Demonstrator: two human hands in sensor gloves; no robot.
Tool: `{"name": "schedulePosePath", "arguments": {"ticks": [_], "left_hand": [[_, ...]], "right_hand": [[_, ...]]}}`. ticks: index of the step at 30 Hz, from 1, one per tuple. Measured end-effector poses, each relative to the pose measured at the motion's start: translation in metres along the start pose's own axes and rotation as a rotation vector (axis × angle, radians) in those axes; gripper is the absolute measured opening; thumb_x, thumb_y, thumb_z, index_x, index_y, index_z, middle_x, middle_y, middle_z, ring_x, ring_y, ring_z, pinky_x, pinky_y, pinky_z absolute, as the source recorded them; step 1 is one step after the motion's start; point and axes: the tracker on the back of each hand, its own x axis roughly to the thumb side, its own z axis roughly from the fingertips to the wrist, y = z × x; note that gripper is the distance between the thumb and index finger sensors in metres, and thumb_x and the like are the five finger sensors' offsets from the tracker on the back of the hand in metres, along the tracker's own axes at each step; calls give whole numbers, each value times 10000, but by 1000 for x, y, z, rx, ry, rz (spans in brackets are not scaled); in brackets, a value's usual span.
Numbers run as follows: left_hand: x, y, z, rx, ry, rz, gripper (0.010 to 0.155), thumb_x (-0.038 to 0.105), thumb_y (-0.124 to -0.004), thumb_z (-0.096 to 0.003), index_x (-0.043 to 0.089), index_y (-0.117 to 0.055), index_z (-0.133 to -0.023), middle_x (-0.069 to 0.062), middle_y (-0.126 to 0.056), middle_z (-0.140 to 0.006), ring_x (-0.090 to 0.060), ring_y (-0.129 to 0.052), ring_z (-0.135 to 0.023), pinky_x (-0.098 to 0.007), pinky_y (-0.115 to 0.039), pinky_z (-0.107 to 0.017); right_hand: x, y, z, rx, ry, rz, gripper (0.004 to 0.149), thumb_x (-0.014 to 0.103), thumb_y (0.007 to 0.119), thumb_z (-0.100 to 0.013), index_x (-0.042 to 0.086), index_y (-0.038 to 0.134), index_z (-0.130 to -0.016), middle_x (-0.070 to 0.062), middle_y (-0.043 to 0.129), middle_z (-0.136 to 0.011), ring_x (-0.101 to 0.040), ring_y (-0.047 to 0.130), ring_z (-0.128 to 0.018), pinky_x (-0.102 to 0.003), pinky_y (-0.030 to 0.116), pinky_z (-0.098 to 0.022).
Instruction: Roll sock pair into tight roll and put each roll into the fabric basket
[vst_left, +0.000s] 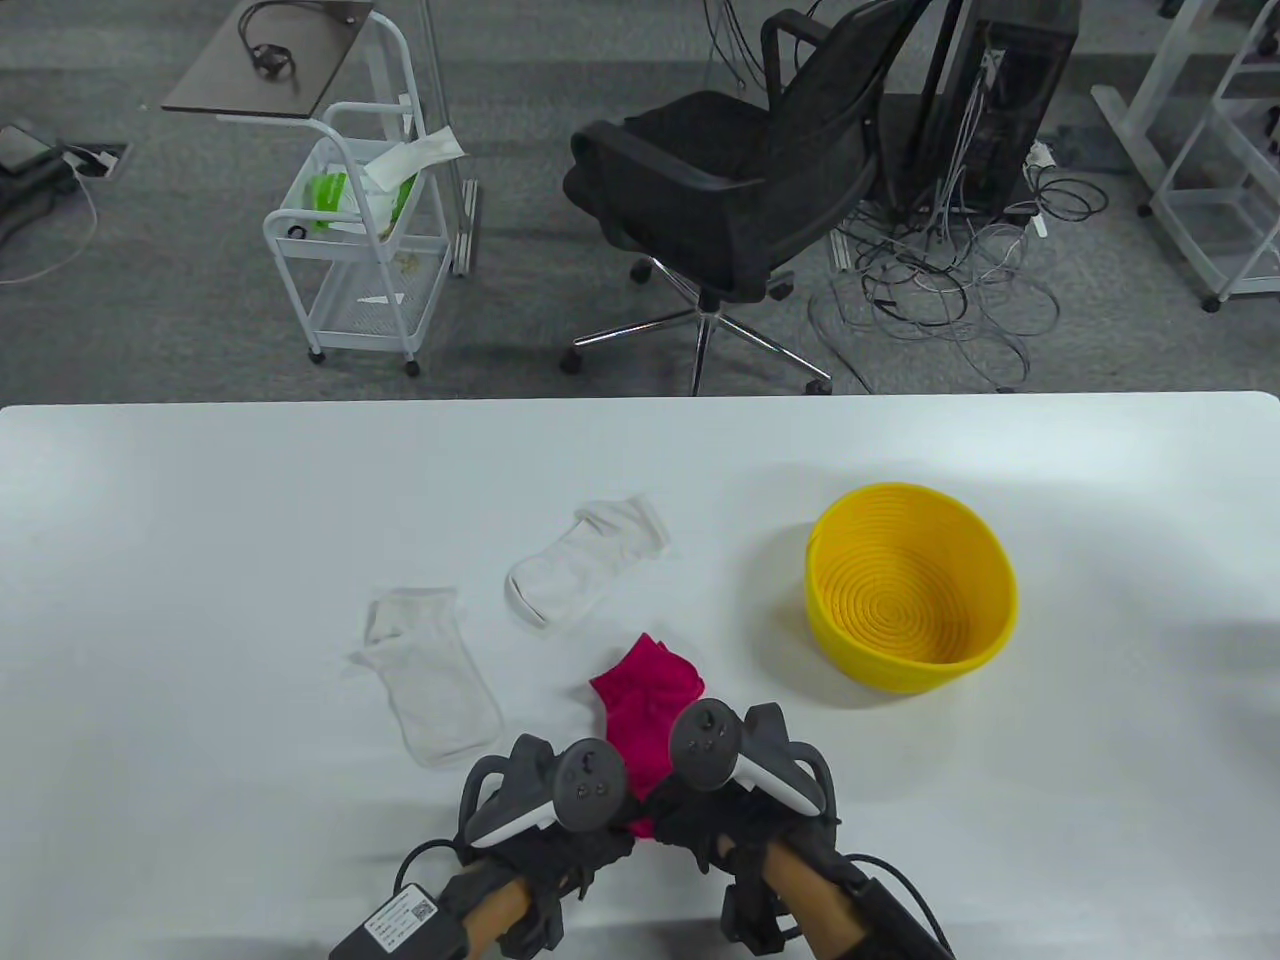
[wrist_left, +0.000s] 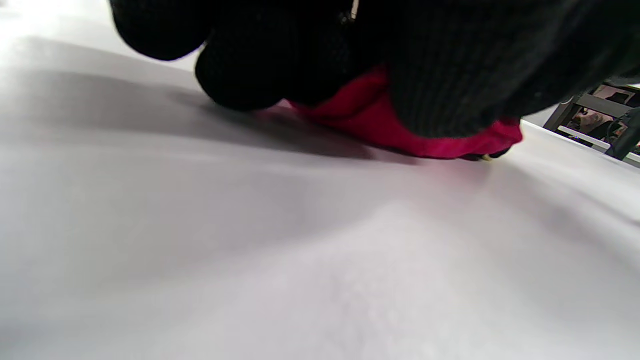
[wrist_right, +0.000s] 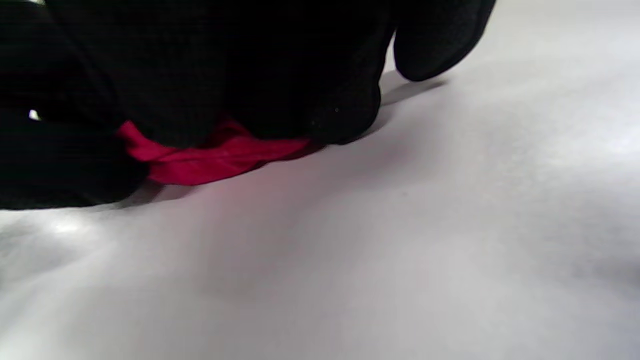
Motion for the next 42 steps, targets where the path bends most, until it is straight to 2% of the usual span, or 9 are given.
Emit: {"name": "schedulePosePath", "arguments": {"ticks": [3, 5, 8, 16, 25, 30, 33, 37, 42], "left_hand": [[-2, -1, -2, -16, 7, 33, 426, 427, -853, -367, 290, -908, -766, -44, -858, -787, -246, -866, -628, -466, -684, -539], [-3, -2, -3, -28, 14, 50, 425, 421, -839, -376, 284, -898, -773, -47, -850, -790, -253, -854, -626, -471, -673, -542], [-3, -2, -3, -39, 21, 62, 426, 420, -815, -384, 282, -889, -780, -48, -841, -792, -257, -843, -627, -476, -662, -546], [-3, -2, -5, -58, 46, 85, 427, 415, -796, -390, 280, -885, -786, -52, -833, -792, -267, -829, -628, -488, -642, -556], [1, 3, -3, -30, 74, 60, 464, 447, -808, -376, 242, -914, -778, -67, -885, -775, -275, -890, -607, -501, -682, -533], [-6, 11, 3, -9, 86, 91, 526, 438, -826, -373, 321, -824, -887, -70, -861, -834, -273, -894, -660, -505, -680, -552], [-9, 13, 4, 6, 81, 101, 514, 446, -845, -364, 352, -853, -869, -69, -841, -855, -274, -878, -681, -502, -670, -562], [-9, 10, 2, 7, 79, 96, 520, 471, -866, -345, 325, -892, -843, -62, -851, -843, -269, -880, -674, -499, -672, -561], [-4, 4, -3, 96, 49, 31, 425, 426, -890, -343, 294, -958, -741, -18, -937, -726, -237, -938, -559, -476, -732, -510]], "right_hand": [[2, -4, 3, -28, 10, 19, 385, 460, 903, -386, 352, 908, -755, 86, 979, -770, -167, 980, -712, -545, 696, -646], [9, -14, 12, -131, -32, 99, 399, 465, 888, -385, 365, 896, -771, 79, 963, -804, -175, 970, -734, -545, 694, -649], [20, -22, 26, -200, -90, 147, 395, 461, 905, -370, 366, 910, -754, 92, 976, -788, -162, 982, -722, -537, 708, -642], [27, 0, 23, -95, -76, 266, 447, 459, 908, -368, 340, 878, -797, 61, 966, -828, -180, 985, -745, -540, 710, -640], [24, 10, 16, -116, -36, 272, 490, 475, 936, -340, 329, 864, -802, 63, 946, -836, -180, 969, -752, -546, 705, -640], [26, 15, 13, -168, -22, 292, 522, 471, 967, -314, 326, 865, -805, 55, 939, -812, -175, 963, -728, -548, 705, -640], [26, 17, 11, -211, -17, 286, 454, 446, 942, -343, 323, 884, -776, 54, 960, -769, -165, 978, -693, -541, 716, -632], [21, 13, 7, -172, -2, 211, 410, 434, 902, -379, 316, 892, -771, 54, 959, -753, -159, 971, -679, -530, 710, -642], [18, 11, 5, -156, 13, 178, 393, 436, 869, -399, 309, 891, -770, 54, 959, -747, -152, 974, -667, -527, 719, -636]]}}
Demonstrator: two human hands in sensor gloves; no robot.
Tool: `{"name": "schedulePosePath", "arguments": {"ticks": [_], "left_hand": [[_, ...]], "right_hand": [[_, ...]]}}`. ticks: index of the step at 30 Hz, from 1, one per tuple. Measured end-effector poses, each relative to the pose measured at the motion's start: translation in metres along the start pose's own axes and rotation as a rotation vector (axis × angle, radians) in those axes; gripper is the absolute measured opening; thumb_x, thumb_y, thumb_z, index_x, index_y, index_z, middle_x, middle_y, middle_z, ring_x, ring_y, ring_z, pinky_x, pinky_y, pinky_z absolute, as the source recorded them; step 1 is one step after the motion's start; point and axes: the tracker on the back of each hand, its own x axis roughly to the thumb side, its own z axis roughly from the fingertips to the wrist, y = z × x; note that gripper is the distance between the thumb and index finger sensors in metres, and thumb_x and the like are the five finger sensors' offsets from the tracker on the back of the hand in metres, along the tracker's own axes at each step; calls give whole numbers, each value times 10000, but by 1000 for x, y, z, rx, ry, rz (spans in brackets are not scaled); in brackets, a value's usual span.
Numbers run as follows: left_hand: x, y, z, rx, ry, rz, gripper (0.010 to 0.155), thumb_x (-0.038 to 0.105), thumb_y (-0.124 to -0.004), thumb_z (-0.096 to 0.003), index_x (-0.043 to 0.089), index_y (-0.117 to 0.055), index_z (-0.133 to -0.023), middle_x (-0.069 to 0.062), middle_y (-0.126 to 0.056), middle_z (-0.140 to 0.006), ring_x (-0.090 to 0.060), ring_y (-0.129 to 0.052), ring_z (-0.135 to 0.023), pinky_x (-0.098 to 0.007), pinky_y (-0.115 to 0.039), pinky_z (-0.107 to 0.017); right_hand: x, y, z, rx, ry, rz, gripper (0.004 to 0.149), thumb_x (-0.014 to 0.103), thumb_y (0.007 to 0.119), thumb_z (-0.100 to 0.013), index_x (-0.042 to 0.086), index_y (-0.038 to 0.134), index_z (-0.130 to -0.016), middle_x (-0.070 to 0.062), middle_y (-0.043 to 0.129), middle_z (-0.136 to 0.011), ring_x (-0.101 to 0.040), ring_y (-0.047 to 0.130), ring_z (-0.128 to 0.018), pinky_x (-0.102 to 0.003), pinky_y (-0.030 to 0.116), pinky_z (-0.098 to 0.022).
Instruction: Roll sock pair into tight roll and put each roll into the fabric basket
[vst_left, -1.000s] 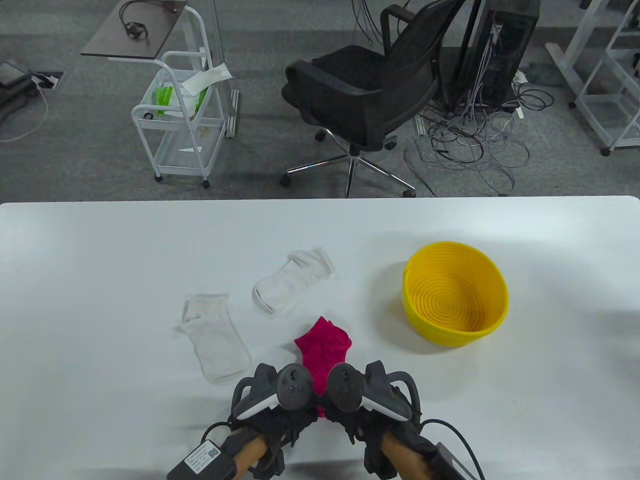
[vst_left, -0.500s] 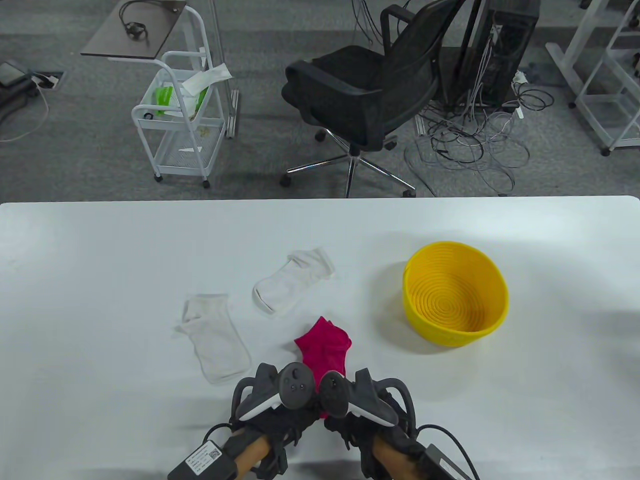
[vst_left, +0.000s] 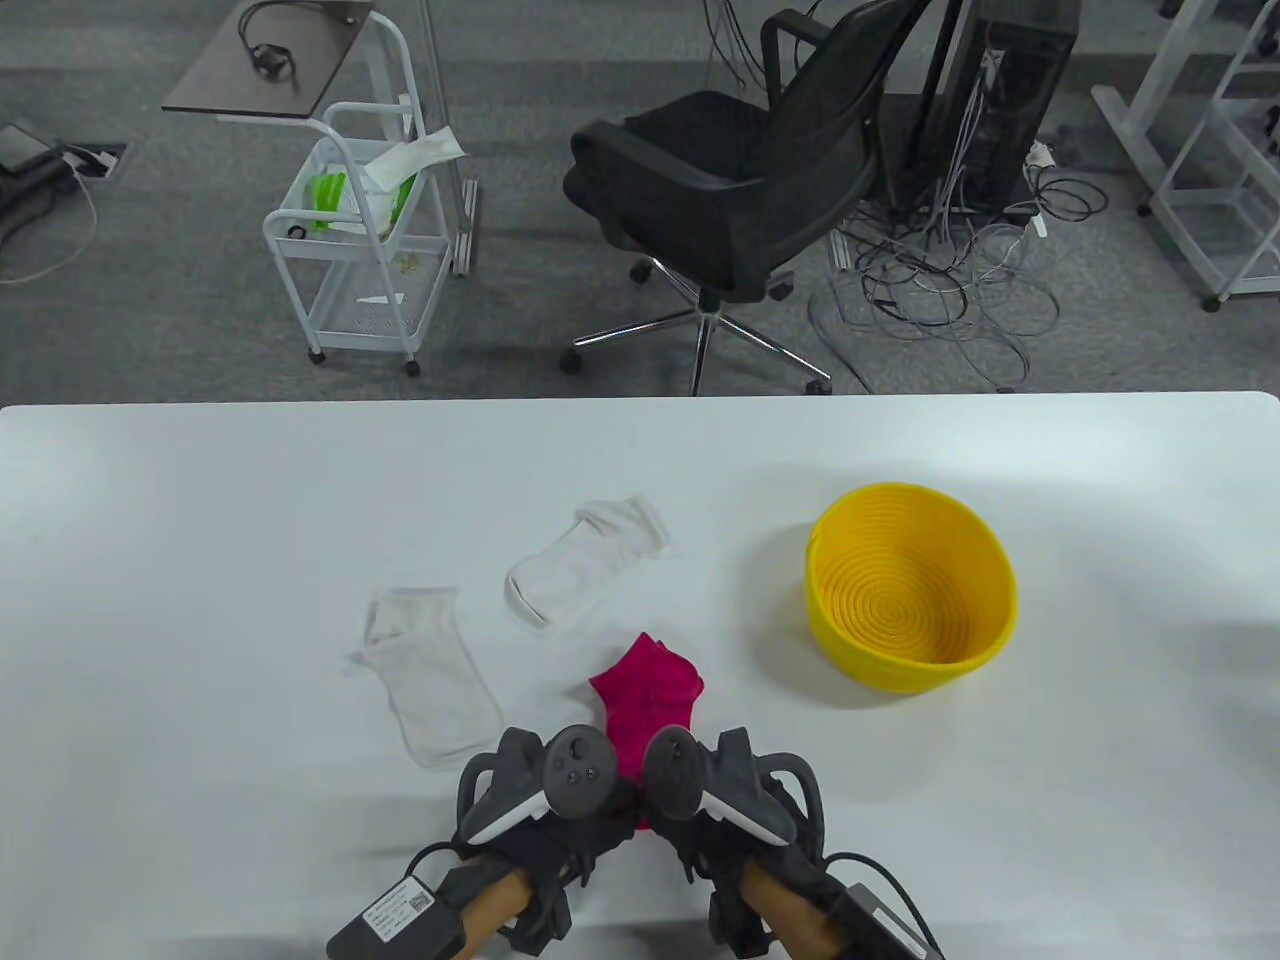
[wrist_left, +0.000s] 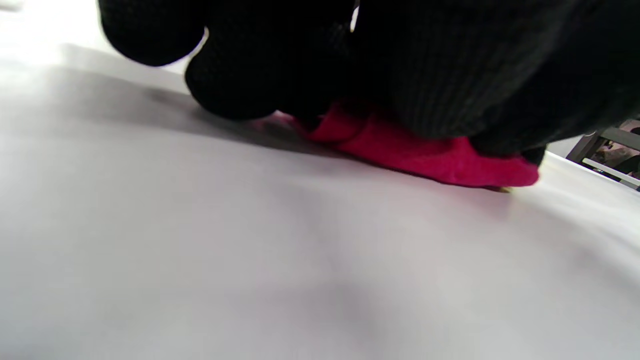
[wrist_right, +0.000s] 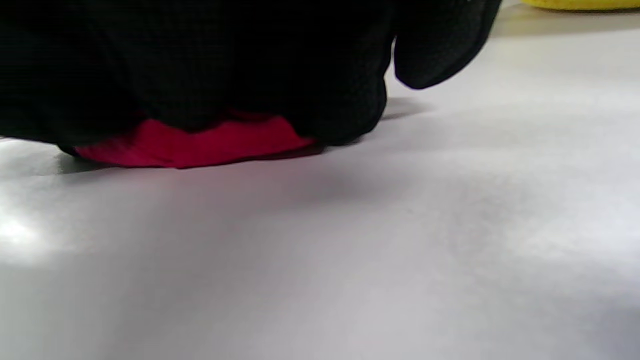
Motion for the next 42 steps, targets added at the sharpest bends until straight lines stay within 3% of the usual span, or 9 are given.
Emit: {"name": "schedulePosePath", "arguments": {"ticks": [4, 7, 9, 16, 23, 28, 32, 35, 42], "left_hand": [[2, -2, 0, 19, -8, -15, 402, 411, -883, -351, 280, -962, -723, -16, -957, -688, -233, -950, -527, -475, -742, -496], [1, -2, -2, 8, 10, -2, 396, 414, -874, -356, 291, -951, -725, -15, -953, -687, -232, -943, -519, -474, -738, -497], [1, -2, -2, 7, 11, -6, 397, 415, -871, -358, 290, -948, -727, -15, -953, -685, -232, -942, -518, -475, -738, -496], [1, -2, -1, -3, 25, 13, 402, 404, -851, -368, 277, -937, -740, -40, -944, -696, -244, -934, -520, -484, -729, -499], [-6, 13, 4, 13, 54, 56, 459, 412, -847, -365, 279, -928, -797, -30, -927, -772, -250, -945, -603, -490, -720, -525], [-8, 6, 2, -85, 42, 44, 510, 465, -887, -335, 278, -930, -807, -45, -868, -847, -265, -884, -690, -509, -663, -582], [-1, 3, 1, -60, 25, -25, 527, 454, -922, -317, 268, -905, -810, -41, -865, -834, -258, -877, -682, -506, -662, -588], [3, 2, 0, -66, 1, -22, 441, 416, -881, -352, 258, -941, -759, -43, -908, -773, -256, -907, -637, -505, -682, -566], [0, 0, -1, -106, 25, 50, 448, 399, -777, -396, 227, -908, -788, -71, -875, -781, -280, -861, -634, -515, -642, -581]], "right_hand": [[-5, -7, 1, -11, 15, -28, 391, 445, 863, -395, 325, 892, -765, 62, 971, -752, -153, 990, -668, -519, 732, -625], [-12, -33, 12, -133, -30, -68, 396, 441, 872, -387, 347, 888, -772, 73, 961, -785, -155, 983, -700, -520, 729, -630], [-13, -40, 19, -145, -72, -99, 389, 433, 892, -380, 346, 903, -759, 76, 971, -776, -160, 988, -697, -525, 729, -627], [2, -7, 11, 46, -60, 117, 417, 446, 901, -377, 390, 867, -788, 125, 918, -869, -167, 943, -793, -535, 705, -651], [5, 2, 7, -45, -23, 133, 512, 483, 946, -324, 355, 851, -811, 91, 919, -837, -175, 938, -768, -545, 701, -650], [6, 7, 3, -66, -9, 86, 461, 446, 894, -373, 299, 855, -808, 37, 922, -784, -195, 932, -720, -556, 684, -657], [3, 3, 0, -12, -9, 58, 451, 450, 835, -401, 287, 834, -822, 40, 897, -804, -185, 914, -738, -550, 674, -671], [-7, -3, -1, 75, -3, -39, 444, 438, 819, -415, 271, 838, -826, 31, 903, -806, -192, 916, -739, -555, 668, -667], [-10, -32, 15, -85, -77, -53, 412, 421, 858, -399, 347, 871, -804, 78, 920, -843, -175, 937, -771, -538, 695, -656]]}}
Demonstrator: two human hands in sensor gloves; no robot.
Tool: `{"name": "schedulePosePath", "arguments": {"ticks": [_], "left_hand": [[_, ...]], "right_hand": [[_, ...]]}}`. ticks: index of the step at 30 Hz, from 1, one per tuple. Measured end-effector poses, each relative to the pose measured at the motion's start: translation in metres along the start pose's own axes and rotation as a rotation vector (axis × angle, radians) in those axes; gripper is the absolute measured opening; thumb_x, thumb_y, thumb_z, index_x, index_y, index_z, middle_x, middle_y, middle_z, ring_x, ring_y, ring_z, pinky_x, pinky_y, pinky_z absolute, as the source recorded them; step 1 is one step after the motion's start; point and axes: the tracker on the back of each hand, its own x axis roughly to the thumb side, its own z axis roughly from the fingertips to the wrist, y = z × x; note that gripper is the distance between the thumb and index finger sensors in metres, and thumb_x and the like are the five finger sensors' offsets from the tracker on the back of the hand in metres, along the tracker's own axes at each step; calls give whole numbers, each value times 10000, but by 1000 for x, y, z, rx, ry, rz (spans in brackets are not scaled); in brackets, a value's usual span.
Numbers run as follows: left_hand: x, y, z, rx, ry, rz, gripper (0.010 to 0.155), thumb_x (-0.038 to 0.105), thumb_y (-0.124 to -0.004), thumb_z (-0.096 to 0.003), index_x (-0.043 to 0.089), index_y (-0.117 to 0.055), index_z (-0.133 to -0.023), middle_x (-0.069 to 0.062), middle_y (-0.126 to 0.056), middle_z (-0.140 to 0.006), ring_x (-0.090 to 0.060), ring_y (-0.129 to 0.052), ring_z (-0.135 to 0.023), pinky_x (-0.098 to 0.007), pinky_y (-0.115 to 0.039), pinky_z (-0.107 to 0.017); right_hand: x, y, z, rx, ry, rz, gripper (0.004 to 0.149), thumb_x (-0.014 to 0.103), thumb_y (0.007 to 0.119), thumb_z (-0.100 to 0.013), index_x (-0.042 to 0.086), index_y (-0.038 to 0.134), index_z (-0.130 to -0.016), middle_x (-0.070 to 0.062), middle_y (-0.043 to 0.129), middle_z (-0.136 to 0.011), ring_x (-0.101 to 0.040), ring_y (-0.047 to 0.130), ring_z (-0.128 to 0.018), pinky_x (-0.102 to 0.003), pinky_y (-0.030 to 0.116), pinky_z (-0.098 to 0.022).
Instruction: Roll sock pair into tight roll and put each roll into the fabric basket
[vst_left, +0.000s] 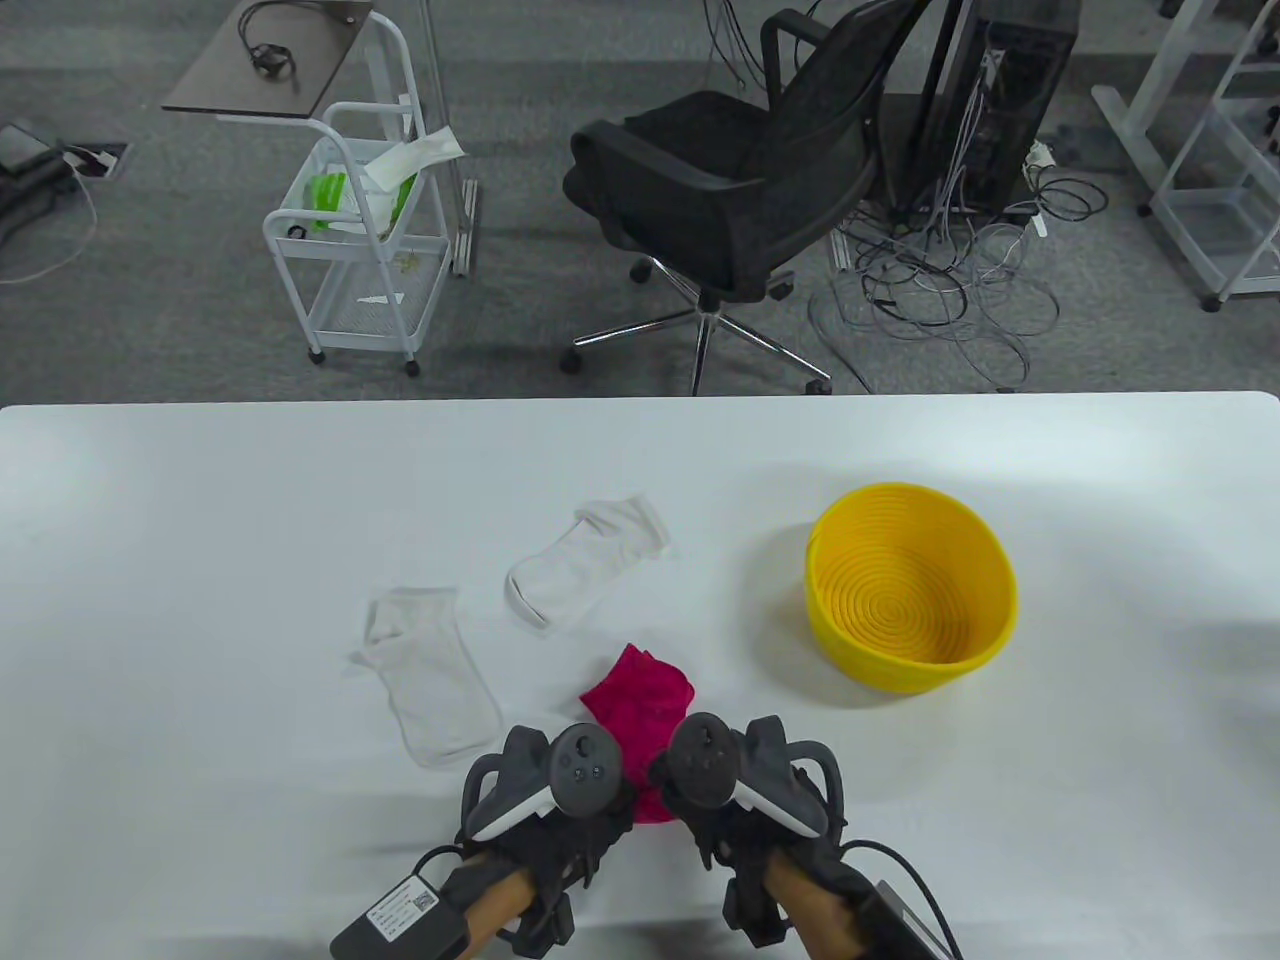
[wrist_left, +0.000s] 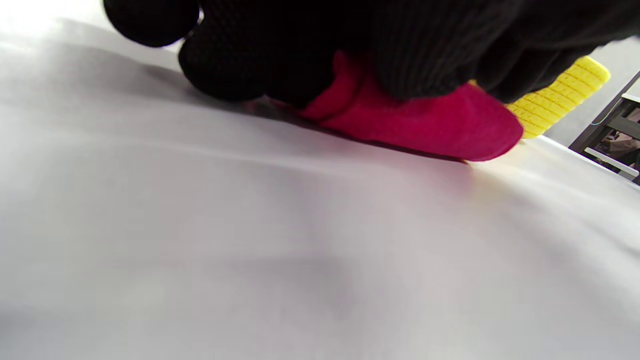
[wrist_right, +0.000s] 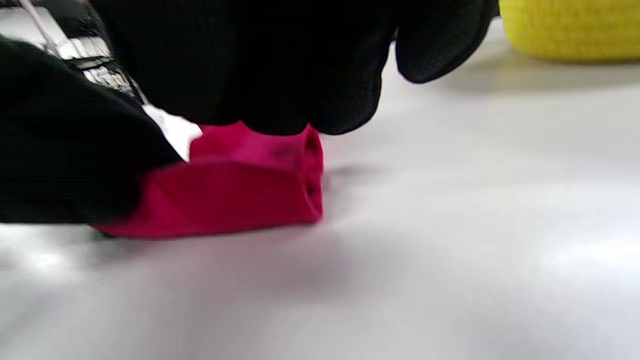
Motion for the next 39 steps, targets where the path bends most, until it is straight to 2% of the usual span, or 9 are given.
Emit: {"name": "schedulePosePath", "arguments": {"ticks": [5, 11, 14, 18, 22, 29, 33, 36, 39], "left_hand": [[0, 0, 0, 4, 5, 0, 451, 402, -751, -402, 223, -898, -789, -75, -875, -773, -283, -859, -622, -516, -644, -575], [-3, 6, 4, 57, 38, 21, 476, 449, -769, -388, 225, -941, -771, -71, -917, -758, -277, -909, -599, -509, -686, -546], [-6, 17, 11, 129, 31, 34, 485, 444, -778, -385, 232, -926, -795, -71, -901, -782, -275, -903, -624, -508, -679, -555], [-2, 20, 16, 137, 24, 8, 474, 432, -809, -383, 274, -919, -816, -63, -898, -786, -269, -898, -632, -508, -675, -563], [2, 11, 13, 69, 38, -80, 498, 461, -843, -365, 281, -907, -824, -52, -882, -807, -263, -888, -653, -507, -669, -576], [2, 2, 4, 61, 44, -117, 551, 449, -915, -325, 267, -846, -840, -44, -878, -788, -244, -889, -633, -501, -683, -572], [3, 2, 3, 87, 34, -113, 459, 392, -871, -360, 249, -885, -796, -50, -911, -735, -249, -911, -587, -505, -697, -549], [1, 2, 4, 50, 39, -56, 454, 389, -775, -395, 228, -889, -803, -63, -908, -732, -263, -900, -587, -511, -683, -550], [0, 2, 3, 31, 52, -39, 451, 386, -759, -399, 223, -898, -796, -72, -913, -718, -267, -899, -577, -514, -680, -549]], "right_hand": [[11, 15, 2, 109, -26, 119, 420, 431, 869, -393, 367, 862, -808, 112, 905, -872, -171, 925, -804, -539, 692, -661], [7, 30, -6, 113, 27, 159, 477, 428, 884, -389, 392, 782, -854, 133, 833, -944, -190, 860, -886, -559, 660, -683], [12, 34, -6, 87, 34, 199, 521, 434, 903, -375, 378, 759, -872, 126, 819, -949, -183, 849, -885, -559, 652, -690], [17, 39, -8, 31, 52, 246, 524, 437, 906, -366, 369, 770, -868, 111, 833, -918, -172, 865, -850, -550, 655, -691], [13, 37, -10, 15, 60, 217, 458, 427, 862, -394, 382, 797, -845, 127, 862, -886, -143, 893, -820, -533, 665, -691], [8, 30, -12, -5, 88, 132, 406, 370, 832, -407, 402, 830, -812, 125, 932, -821, -121, 950, -757, -527, 677, -685], [5, 29, -11, -4, 93, 88, 402, 372, 823, -410, 395, 832, -811, 112, 961, -788, -115, 975, -723, -524, 689, -673], [3, 18, -7, -39, 74, 105, 434, 399, 805, -417, 422, 777, -850, 132, 859, -911, -148, 888, -847, -532, 671, -683], [5, 4, 3, -91, 2, 55, 401, 396, 839, -403, 399, 842, -804, 142, 864, -899, -142, 893, -836, -532, 671, -685]]}}
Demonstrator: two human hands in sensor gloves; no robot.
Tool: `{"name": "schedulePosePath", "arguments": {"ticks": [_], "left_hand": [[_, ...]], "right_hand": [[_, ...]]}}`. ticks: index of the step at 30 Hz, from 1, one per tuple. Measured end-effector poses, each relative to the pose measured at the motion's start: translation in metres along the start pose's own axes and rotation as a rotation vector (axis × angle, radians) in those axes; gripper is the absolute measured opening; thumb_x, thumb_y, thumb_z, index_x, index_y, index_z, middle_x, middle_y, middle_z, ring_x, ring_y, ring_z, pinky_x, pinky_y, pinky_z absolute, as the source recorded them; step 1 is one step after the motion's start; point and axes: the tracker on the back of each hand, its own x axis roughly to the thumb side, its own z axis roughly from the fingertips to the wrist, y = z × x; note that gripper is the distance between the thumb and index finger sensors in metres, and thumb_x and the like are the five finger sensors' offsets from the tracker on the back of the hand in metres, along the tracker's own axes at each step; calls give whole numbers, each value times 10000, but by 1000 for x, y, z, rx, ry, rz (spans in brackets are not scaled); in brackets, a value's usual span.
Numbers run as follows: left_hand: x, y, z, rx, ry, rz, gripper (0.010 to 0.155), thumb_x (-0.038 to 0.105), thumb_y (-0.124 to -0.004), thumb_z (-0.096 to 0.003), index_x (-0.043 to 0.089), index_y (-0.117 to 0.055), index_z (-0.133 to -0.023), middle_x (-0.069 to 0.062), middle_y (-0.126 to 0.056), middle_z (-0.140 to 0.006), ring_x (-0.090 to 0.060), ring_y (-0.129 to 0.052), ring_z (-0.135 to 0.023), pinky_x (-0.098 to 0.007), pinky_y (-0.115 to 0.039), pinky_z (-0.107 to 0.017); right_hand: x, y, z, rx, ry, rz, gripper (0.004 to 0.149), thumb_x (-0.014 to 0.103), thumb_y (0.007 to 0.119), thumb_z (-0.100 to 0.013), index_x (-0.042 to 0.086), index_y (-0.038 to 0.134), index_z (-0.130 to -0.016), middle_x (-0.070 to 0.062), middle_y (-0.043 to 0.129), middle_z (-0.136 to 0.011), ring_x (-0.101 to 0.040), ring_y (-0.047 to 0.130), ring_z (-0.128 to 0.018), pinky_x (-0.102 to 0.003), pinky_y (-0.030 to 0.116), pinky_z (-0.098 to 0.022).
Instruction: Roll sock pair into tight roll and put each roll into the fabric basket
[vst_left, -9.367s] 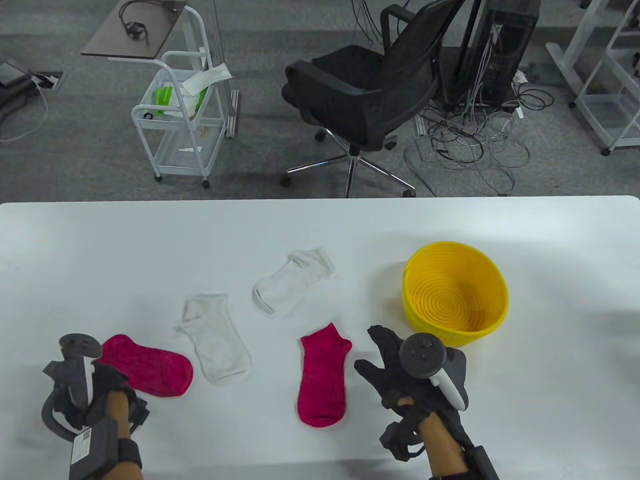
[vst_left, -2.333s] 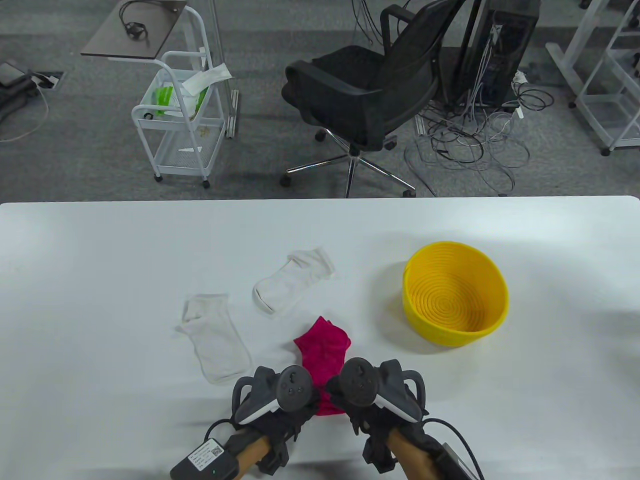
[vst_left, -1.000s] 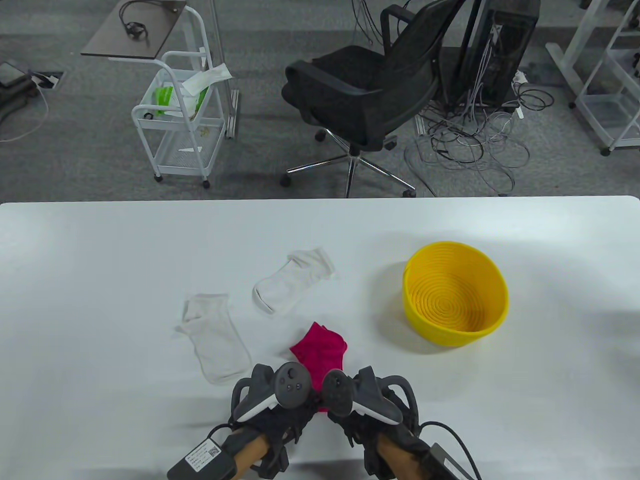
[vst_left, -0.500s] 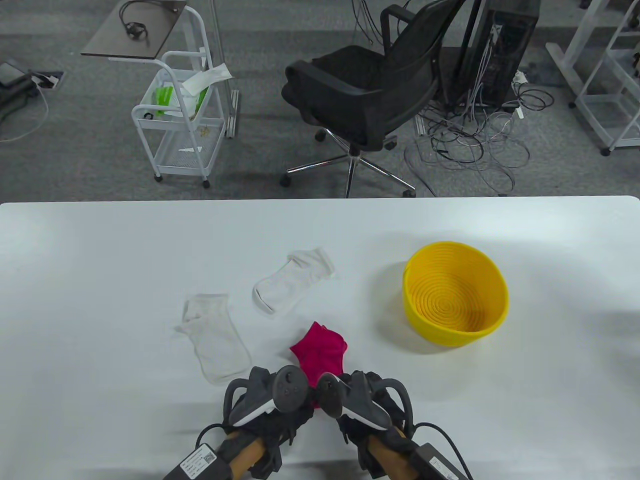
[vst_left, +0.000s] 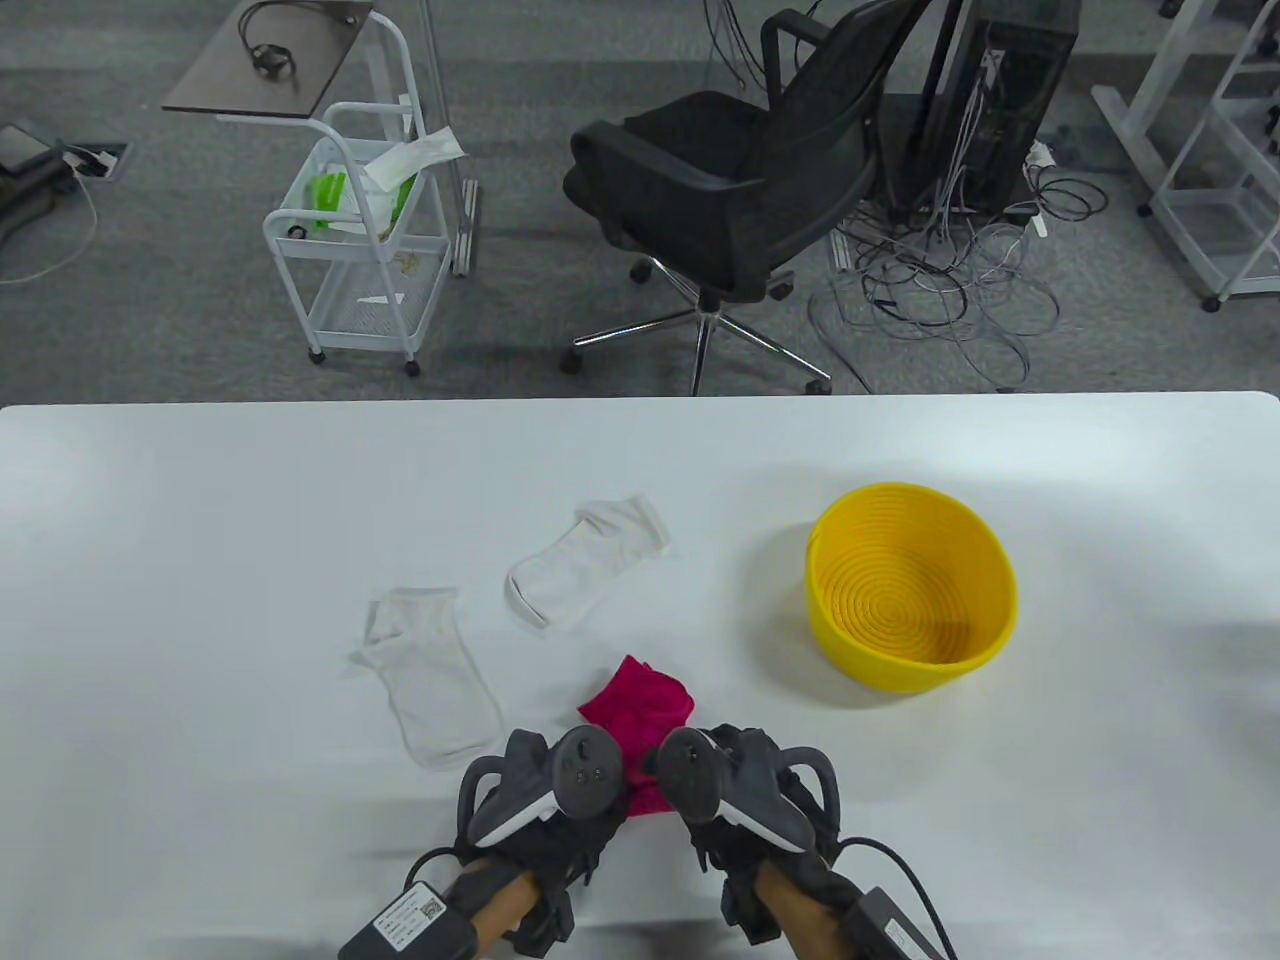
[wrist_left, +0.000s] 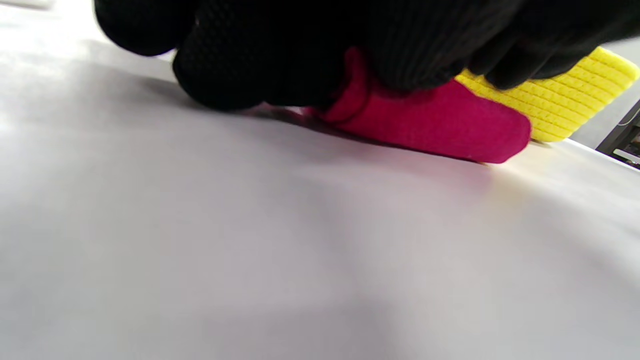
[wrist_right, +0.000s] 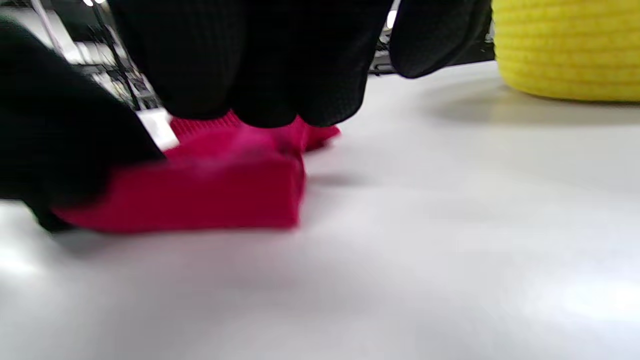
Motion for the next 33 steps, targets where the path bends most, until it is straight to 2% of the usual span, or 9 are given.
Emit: {"name": "schedulePosePath", "arguments": {"ticks": [2, 5, 7, 11, 16, 26, 30, 33], "left_hand": [[0, 0, 0, 14, 0, -2, 452, 388, -755, -397, 222, -900, -792, -72, -915, -709, -265, -902, -568, -513, -685, -544], [0, 0, 0, 14, 12, 15, 451, 393, -752, -399, 222, -900, -789, -74, -917, -702, -265, -902, -559, -512, -685, -542], [-2, 0, 0, 21, 20, 29, 454, 400, -755, -396, 221, -904, -786, -75, -924, -694, -266, -907, -547, -512, -691, -536], [-6, 7, 2, 30, 46, 93, 473, 411, -781, -388, 209, -926, -790, -82, -945, -703, -276, -934, -552, -519, -702, -529], [-7, 25, 10, 157, 56, 100, 480, 413, -806, -381, 242, -921, -815, -71, -933, -756, -274, -937, -593, -515, -702, -538], [-4, 7, 2, 36, 46, -28, 553, 455, -903, -328, 253, -878, -843, -52, -903, -799, -259, -920, -633, -509, -691, -564], [-1, 5, 2, 91, 9, -101, 510, 422, -923, -324, 258, -897, -806, -28, -935, -733, -230, -945, -572, -494, -727, -531], [3, 5, 2, 91, -6, -114, 443, 388, -855, -367, 247, -922, -782, -42, -952, -697, -235, -953, -537, -496, -732, -515]], "right_hand": [[5, 0, 4, 46, -56, 17, 386, 399, 859, -394, 391, 872, -779, 140, 895, -872, -140, 917, -809, -530, 681, -679], [11, 11, 4, 121, -61, 102, 400, 404, 859, -394, 389, 860, -794, 143, 884, -889, -143, 911, -821, -531, 682, -679], [12, 15, 2, 138, -42, 139, 427, 409, 851, -397, 394, 823, -823, 148, 852, -922, -144, 900, -835, -531, 679, -680], [8, 21, -1, 144, 1, 91, 434, 406, 850, -402, 397, 800, -833, 147, 833, -934, -139, 913, -809, -517, 697, -667], [6, 26, -4, 139, 31, 105, 471, 407, 858, -396, 405, 758, -856, 145, 793, -965, -148, 890, -834, -527, 683, -676], [7, 34, -11, 85, 93, 124, 499, 428, 871, -382, 419, 741, -864, 148, 786, -958, -147, 852, -858, -523, 667, -689], [3, 31, -12, 96, 92, 82, 468, 423, 870, -383, 426, 781, -843, 153, 831, -916, -128, 877, -835, -517, 672, -690], [0, 26, -12, 132, 73, 36, 431, 407, 839, -407, 413, 799, -835, 136, 885, -874, -127, 911, -803, -523, 674, -685]]}}
